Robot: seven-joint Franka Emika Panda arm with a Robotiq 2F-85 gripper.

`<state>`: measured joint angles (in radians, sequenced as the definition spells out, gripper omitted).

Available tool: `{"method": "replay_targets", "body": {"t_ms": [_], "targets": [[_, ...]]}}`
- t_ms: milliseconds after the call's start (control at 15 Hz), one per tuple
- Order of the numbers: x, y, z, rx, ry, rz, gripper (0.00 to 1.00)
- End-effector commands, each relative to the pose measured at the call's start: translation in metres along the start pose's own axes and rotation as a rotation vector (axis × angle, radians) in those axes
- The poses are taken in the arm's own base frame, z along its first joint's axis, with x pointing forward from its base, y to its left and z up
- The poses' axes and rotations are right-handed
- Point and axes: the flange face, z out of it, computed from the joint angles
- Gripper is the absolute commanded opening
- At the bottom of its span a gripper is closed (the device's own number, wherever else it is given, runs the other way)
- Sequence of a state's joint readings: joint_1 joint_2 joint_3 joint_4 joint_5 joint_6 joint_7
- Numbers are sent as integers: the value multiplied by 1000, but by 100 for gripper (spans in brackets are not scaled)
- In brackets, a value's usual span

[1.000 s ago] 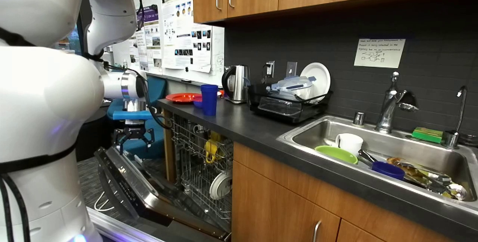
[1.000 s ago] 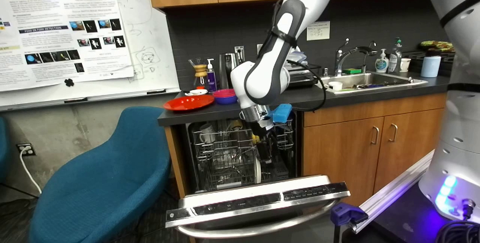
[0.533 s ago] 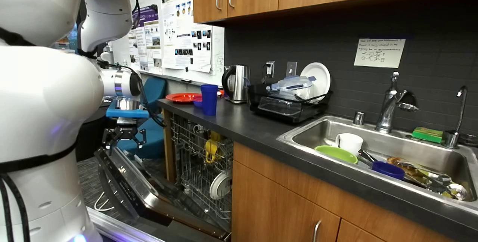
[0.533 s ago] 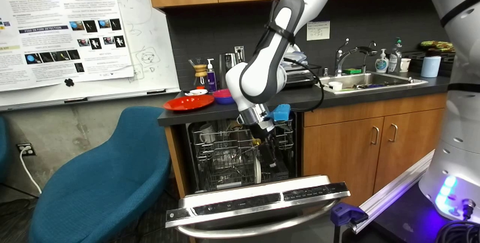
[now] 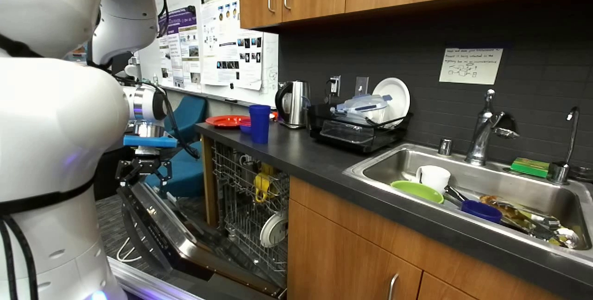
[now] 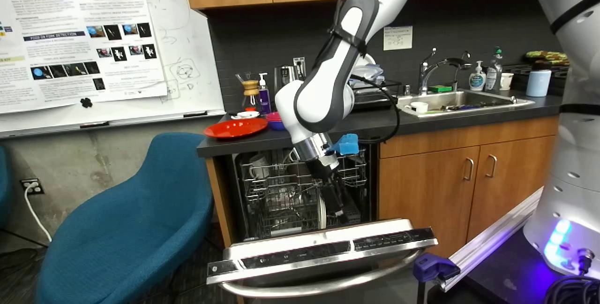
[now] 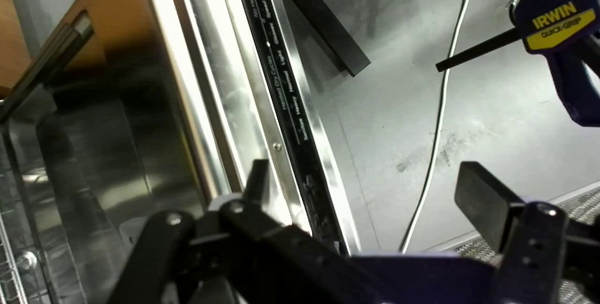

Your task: Push the dishwasher rack inside and close the dishwasher door

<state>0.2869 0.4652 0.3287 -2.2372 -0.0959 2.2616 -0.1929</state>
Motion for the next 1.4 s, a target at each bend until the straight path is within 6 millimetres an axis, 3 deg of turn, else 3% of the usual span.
{"method": "replay_targets", "body": {"t_ms": [0, 400, 867, 1333], "targets": [[10, -12, 2, -3, 40, -19, 100], [18, -24, 6, -17, 72, 17, 100], [22, -42, 15, -131, 141, -100, 100], [23, -58, 47, -181, 87, -93, 100]]}}
